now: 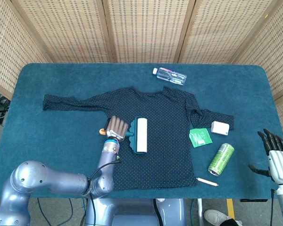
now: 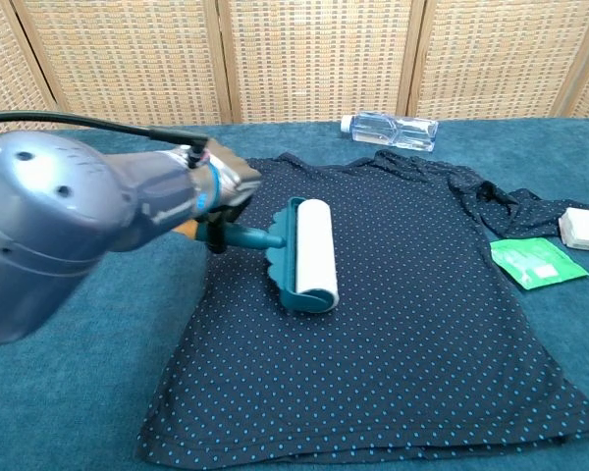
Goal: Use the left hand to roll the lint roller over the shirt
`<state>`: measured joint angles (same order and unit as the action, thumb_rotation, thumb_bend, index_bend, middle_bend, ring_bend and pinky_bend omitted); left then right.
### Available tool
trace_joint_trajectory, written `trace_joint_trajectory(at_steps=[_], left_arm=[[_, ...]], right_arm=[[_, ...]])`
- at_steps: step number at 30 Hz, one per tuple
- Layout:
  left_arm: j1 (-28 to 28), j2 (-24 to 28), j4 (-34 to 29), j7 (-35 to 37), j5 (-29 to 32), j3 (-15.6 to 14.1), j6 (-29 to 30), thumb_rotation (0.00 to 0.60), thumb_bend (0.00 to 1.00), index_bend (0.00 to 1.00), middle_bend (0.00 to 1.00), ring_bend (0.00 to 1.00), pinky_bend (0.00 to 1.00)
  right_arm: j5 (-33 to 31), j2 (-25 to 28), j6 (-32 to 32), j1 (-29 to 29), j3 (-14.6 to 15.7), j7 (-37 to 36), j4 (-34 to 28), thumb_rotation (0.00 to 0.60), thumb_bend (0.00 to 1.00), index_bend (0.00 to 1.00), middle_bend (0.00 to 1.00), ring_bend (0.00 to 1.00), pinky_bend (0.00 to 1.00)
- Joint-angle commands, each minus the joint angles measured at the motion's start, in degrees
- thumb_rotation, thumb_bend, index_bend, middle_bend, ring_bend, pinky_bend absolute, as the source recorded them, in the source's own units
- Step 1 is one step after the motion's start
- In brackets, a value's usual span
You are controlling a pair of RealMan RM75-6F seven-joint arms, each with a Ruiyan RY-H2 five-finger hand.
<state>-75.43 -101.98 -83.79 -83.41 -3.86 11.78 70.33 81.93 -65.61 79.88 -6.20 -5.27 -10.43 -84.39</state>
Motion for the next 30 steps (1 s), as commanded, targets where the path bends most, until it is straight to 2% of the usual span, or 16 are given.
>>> trace_joint_trajectory(at_steps=[1, 9, 13, 16, 19, 21, 22, 24, 25, 26, 28, 30], left_arm=[[3.03, 3.17, -1.92, 2.37, -1.99, -2.44, -0.51, 0.600, 0.97, 0.91, 0.76, 0.66, 0.70], [9.13, 9.39, -3.39, 8.75, -6.52, -7.04, -3.75, 0.600, 0.97, 0.91, 0.76, 0.66, 0.70], [11.99, 12.57, -3.25, 13.32, -10.70, -8.85, -6.49, 0.600, 0.97, 0.91, 0.76, 0.66, 0.70], [13.25, 13.80, -2.87, 15.77, -13.63, -9.68, -7.62, 0.600, 0.95, 0.89, 0.73, 0.66, 0.66], [14.36, 15.05, -2.54, 17.57, -17.13, -10.77, -7.70, 0.600, 0.84, 0.71, 0.56, 0.56, 0.55], [15.06, 15.86, -3.08, 18.91, -18.49, -10.96, -7.84, 0.600, 0.67, 0.56, 0.43, 0.45, 0.48], [15.36, 16.27, -3.45, 19.59, -18.88, -10.91, -7.96, 0.600, 0.63, 0.53, 0.38, 0.41, 0.46], [15.78, 16.92, -4.01, 20.36, -19.59, -10.97, -7.93, 0.600, 0.55, 0.44, 0.20, 0.25, 0.38], [16.07, 17.36, -4.42, 20.79, -20.05, -11.10, -7.90, 0.600, 0.53, 0.41, 0.14, 0.20, 0.34], [16.43, 17.87, -4.93, 21.36, -20.38, -11.21, -7.98, 0.600, 0.49, 0.35, 0.07, 0.12, 0.27], [17.66, 19.43, -6.31, 23.41, -21.76, -11.62, -8.13, 0.600, 0.42, 0.19, 0.00, 0.02, 0.15], [18.40, 20.06, -6.71, 24.89, -22.92, -11.77, -8.32, 0.600, 0.35, 0.05, 0.00, 0.00, 0.07]], right_arm=[[0.47, -0.01, 0.45, 0.08, 0.13, 0.58, -0.38, 0.600, 0.08, 0.00, 0.00, 0.00, 0.00], [1.52, -0.17, 1.13, 0.20, 0.65, 2.57, -1.43, 0.600, 0.08, 0.00, 0.00, 0.00, 0.00], [2.01, -0.30, 1.55, 0.26, 0.84, 3.66, -2.05, 0.600, 0.08, 0.00, 0.00, 0.00, 0.00], [2.11, -0.41, 1.65, 0.26, 0.89, 4.19, -2.29, 0.600, 0.08, 0.00, 0.00, 0.00, 0.00], [2.38, -0.58, 1.87, 0.26, 0.97, 4.75, -2.52, 0.600, 0.08, 0.00, 0.00, 0.00, 0.00], [2.44, -0.61, 1.99, 0.29, 0.98, 4.87, -2.58, 0.600, 0.08, 0.00, 0.00, 0.00, 0.00], [2.40, -0.61, 2.01, 0.31, 0.97, 4.85, -2.57, 0.600, 0.08, 0.00, 0.00, 0.00, 0.00], [2.33, -0.57, 2.06, 0.34, 0.94, 4.77, -2.57, 0.600, 0.08, 0.00, 0.00, 0.00, 0.00], [2.29, -0.52, 2.14, 0.38, 0.89, 4.65, -2.55, 0.600, 0.08, 0.00, 0.00, 0.00, 0.00], [2.26, -0.48, 2.24, 0.42, 0.84, 4.49, -2.50, 0.600, 0.08, 0.00, 0.00, 0.00, 0.00], [2.20, -0.28, 2.60, 0.56, 0.67, 3.93, -2.43, 0.600, 0.08, 0.00, 0.00, 0.00, 0.00], [2.24, -0.22, 2.69, 0.59, 0.65, 3.69, -2.40, 0.600, 0.08, 0.00, 0.00, 0.00, 0.00]])
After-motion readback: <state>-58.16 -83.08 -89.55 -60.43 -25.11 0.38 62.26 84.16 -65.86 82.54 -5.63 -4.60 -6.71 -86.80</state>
